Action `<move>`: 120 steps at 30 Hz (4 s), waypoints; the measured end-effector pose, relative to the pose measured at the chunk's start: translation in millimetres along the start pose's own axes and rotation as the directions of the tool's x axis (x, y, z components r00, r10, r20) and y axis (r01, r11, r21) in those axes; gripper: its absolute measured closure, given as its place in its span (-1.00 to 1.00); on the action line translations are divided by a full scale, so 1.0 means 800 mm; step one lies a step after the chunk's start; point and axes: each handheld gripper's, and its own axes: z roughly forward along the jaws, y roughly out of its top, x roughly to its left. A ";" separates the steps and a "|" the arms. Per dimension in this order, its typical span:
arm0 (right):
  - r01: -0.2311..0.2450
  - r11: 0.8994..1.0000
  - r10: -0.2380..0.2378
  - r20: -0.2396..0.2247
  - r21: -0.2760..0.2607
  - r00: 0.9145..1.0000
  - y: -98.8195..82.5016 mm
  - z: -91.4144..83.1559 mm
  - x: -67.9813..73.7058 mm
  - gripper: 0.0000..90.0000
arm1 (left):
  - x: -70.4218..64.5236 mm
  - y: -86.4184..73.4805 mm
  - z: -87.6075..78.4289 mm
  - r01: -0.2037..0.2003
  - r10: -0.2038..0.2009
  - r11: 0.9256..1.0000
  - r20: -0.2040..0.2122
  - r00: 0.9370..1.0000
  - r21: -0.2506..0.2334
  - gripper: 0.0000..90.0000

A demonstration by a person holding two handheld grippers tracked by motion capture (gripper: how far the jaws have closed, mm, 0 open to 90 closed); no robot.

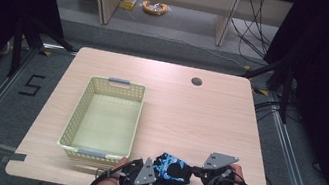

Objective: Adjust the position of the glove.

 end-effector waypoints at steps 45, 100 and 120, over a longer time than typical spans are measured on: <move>-0.309 0.951 0.310 -0.040 0.031 0.950 -0.001 0.021 -0.026 0.68 | -0.014 -0.013 0.006 -0.007 0.006 1.000 0.043 0.999 0.026 0.52; -0.529 0.847 0.526 -0.227 0.055 0.819 -0.022 0.061 -0.017 0.67 | 0.019 -0.021 0.027 0.139 -0.143 0.986 0.042 0.989 0.089 0.56; -0.494 0.870 0.482 -0.219 0.000 0.849 -0.024 0.050 -0.008 0.92 | 0.012 -0.020 0.025 0.097 -0.098 0.993 0.009 0.995 0.062 0.81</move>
